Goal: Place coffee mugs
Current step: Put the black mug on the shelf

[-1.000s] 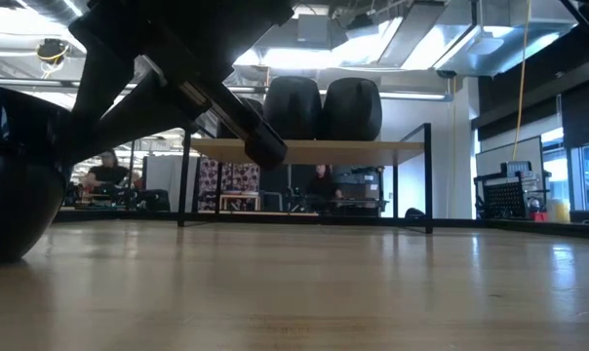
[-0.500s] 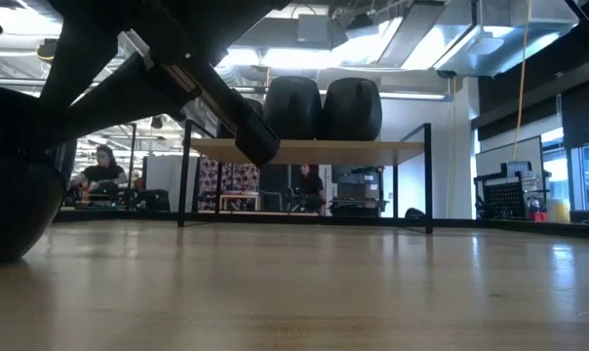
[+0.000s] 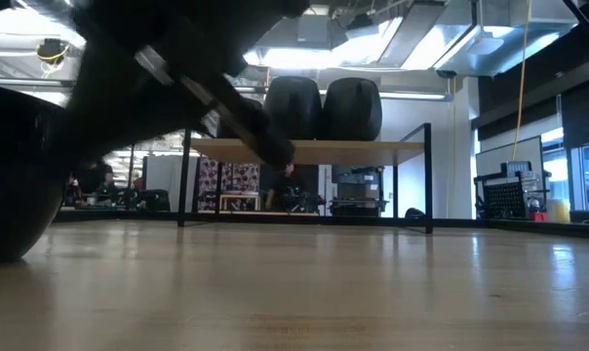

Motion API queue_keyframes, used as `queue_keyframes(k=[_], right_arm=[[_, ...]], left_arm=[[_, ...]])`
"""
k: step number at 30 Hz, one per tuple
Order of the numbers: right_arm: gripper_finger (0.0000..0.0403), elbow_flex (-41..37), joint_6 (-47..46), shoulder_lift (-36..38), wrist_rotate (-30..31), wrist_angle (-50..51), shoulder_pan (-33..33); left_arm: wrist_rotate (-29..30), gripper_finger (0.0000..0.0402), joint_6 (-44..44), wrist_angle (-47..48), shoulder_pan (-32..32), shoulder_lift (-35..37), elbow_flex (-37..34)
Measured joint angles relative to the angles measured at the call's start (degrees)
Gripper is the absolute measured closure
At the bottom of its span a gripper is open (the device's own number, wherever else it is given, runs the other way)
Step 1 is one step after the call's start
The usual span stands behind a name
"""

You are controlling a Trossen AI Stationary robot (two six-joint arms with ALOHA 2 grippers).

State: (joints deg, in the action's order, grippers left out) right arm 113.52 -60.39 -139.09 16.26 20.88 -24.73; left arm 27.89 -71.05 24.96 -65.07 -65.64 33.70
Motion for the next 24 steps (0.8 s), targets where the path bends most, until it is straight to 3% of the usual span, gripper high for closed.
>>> queue_keyframes(k=[5, 8, 13, 20, 24], right_arm=[[0.0402, 2.0, -4.9, 0.1, 3.7, 7.8, 1.6], [0.0402, 2.0, -5.2, 0.1, 4.8, 5.2, 2.7], [0.0402, 2.0, -3.7, 0.1, 7.0, 2.1, 2.7], [0.0402, 2.0, -4.0, 0.1, 4.7, 2.1, 0.5], [0.0402, 1.9, -4.4, 0.1, 4.0, 0.0, -1.1]], left_arm=[[6.2, 0.0283, 2.0, -6.0, -2.9, -3.3, 0.1], [10.0, 0.0283, -0.6, -6.1, -2.7, -5.6, 0.1], [8.8, 0.0283, -0.8, -6.2, -0.4, -8.6, 0.1], [7.7, 0.0283, -2.6, 0.0, 2.0, -7.7, 0.1], [10.2, 0.0283, -3.6, 3.6, 3.6, -6.6, 0.0]])
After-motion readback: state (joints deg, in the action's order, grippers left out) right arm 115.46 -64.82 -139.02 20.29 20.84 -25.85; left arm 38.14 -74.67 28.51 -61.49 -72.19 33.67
